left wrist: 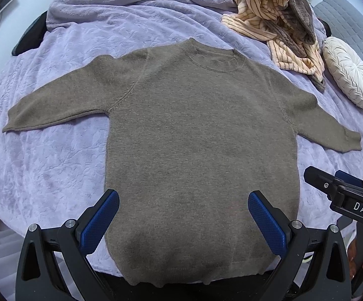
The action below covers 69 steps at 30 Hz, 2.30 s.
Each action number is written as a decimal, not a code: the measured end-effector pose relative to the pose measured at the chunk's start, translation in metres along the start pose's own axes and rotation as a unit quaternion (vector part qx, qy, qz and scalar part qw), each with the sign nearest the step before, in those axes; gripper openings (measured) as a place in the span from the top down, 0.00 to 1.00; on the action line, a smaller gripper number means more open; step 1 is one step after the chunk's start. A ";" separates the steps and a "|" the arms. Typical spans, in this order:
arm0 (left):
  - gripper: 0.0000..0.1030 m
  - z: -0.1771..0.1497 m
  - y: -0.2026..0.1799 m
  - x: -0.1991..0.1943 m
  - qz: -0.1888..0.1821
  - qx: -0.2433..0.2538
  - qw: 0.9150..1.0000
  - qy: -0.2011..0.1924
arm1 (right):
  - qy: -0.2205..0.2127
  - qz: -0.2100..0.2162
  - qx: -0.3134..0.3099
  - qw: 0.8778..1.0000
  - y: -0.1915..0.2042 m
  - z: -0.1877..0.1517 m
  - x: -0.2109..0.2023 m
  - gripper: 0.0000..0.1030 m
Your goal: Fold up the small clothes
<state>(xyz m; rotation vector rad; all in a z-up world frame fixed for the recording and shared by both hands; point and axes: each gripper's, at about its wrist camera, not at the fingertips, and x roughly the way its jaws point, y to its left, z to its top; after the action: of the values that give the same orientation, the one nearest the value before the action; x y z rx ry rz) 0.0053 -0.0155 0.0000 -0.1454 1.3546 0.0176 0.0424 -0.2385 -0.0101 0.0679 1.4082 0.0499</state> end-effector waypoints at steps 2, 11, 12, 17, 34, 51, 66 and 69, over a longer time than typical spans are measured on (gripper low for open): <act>0.00 0.001 0.003 0.002 -0.006 0.004 1.000 0.000 | 0.000 0.002 0.007 1.000 0.003 -0.001 0.000 0.00; 0.00 0.009 0.012 0.011 -0.033 0.016 0.999 0.005 | -0.009 -0.010 0.012 1.000 0.026 0.002 0.000 0.00; 0.00 0.009 0.013 0.012 -0.035 0.016 0.999 0.005 | -0.010 -0.011 0.011 1.000 0.029 0.002 0.000 0.00; 0.00 0.009 0.020 0.013 -0.039 0.016 0.999 0.007 | -0.010 -0.016 0.005 1.000 0.041 0.002 0.002 0.00; 0.00 0.028 0.201 0.046 -0.071 -0.149 0.985 -0.040 | 0.012 -0.027 -0.025 0.999 0.101 -0.008 0.026 0.00; 0.00 0.046 0.435 0.137 -0.190 -0.369 0.901 -0.123 | 0.064 0.009 -0.115 0.991 0.244 -0.042 0.081 0.00; 0.05 0.065 0.445 0.145 -0.260 -0.402 0.862 -0.164 | 0.096 0.011 -0.134 0.986 0.281 -0.046 0.111 0.00; 0.33 0.069 0.440 0.145 -0.219 -0.409 0.871 -0.163 | 0.095 0.016 -0.140 0.986 0.282 -0.044 0.112 0.00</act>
<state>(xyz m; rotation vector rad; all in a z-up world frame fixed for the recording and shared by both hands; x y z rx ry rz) 0.0609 0.4176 -0.1679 -1.1178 0.8752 0.2270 0.0185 0.0519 -0.1059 -0.1508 1.5776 0.2862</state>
